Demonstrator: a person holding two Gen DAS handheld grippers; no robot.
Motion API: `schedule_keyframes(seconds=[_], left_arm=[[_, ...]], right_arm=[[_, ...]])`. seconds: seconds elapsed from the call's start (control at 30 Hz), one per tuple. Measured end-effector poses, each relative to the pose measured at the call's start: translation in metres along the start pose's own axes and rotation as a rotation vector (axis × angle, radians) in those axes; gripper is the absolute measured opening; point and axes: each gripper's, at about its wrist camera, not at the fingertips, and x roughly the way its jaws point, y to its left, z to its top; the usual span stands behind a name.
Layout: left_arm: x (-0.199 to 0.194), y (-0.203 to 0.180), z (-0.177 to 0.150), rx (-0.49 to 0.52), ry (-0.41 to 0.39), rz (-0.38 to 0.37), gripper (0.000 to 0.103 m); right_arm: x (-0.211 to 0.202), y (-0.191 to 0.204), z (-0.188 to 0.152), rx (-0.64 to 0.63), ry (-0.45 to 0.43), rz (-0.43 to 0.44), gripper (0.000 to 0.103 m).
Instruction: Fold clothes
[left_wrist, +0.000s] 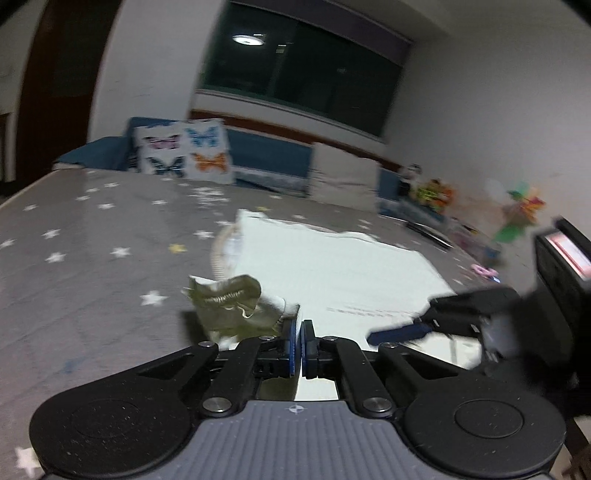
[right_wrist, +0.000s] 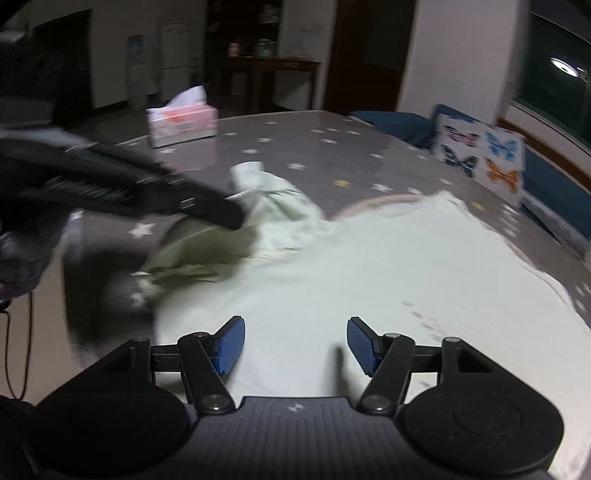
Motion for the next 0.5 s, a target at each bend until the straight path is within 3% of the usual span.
schedule_keyframes(seconds=[0.27, 0.5], left_arm=[[0.016, -0.027, -0.017, 0.116, 0.066, -0.090, 0.003], [0.021, -0.041, -0.032, 0.170, 0.116, -0.150, 0.004]], right_arm=[[-0.014, -0.037, 0.003, 0.088, -0.041, -0.097, 0.063], [-0.013, -0.047, 0.022, 0.150, -0.096, -0.056, 0.061]])
